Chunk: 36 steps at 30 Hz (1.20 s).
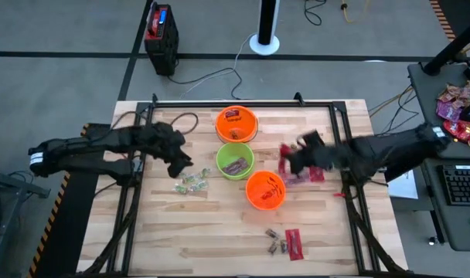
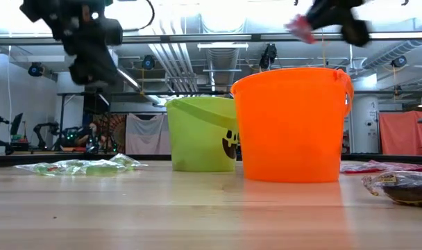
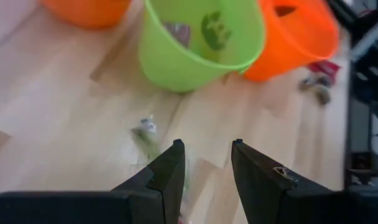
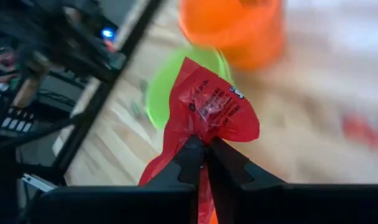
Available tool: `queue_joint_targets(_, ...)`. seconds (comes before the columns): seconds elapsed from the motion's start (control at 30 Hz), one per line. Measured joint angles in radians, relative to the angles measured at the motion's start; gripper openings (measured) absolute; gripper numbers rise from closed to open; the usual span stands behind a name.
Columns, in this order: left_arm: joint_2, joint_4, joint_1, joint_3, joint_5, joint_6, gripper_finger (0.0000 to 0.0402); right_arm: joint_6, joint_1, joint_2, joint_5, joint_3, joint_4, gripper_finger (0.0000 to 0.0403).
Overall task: Sort candy by brand, put in halloween buckets
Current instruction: Put the red candy into the green bucket, then put the green gummy into the bottom orange bucket
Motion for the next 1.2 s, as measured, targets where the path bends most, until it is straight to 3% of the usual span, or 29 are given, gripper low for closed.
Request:
queue_joint_targets(0.17, 0.042, 0.142, -0.02, -0.102, -0.069, -0.024, 0.0116, -0.329, -0.239, 0.099, -0.233, 0.058, 0.166, 0.0012)
queue_joint_targets(0.33, 0.103, 0.26, -0.02, -0.17, -0.069, -0.016, 0.0116, -0.516, -0.331, 0.276, -0.401, 0.143, 0.253, 0.0012)
queue_joint_targets(0.5, 0.183, 0.301, -0.02, -0.189, -0.093, -0.005, 0.0137, -0.656, -0.331, 0.459, -0.453, 0.262, 0.251, 0.0012)
queue_joint_targets(0.73, 0.325, 0.412, -0.02, -0.189, -0.112, 0.018, 0.0197, -0.646, -0.324, 0.616, -0.461, 0.385, 0.156, 0.0023)
queue_joint_targets(0.93, 0.423, 0.43, -0.02, -0.189, -0.158, 0.02, 0.0225, -0.638, -0.324, 0.651, -0.459, 0.445, 0.059, 0.0088)
queue_joint_targets(1.2, 0.498, 0.477, -0.027, -0.189, -0.136, 0.036, 0.0215, -0.633, -0.325, 0.633, -0.45, 0.452, 0.018, 0.0165)
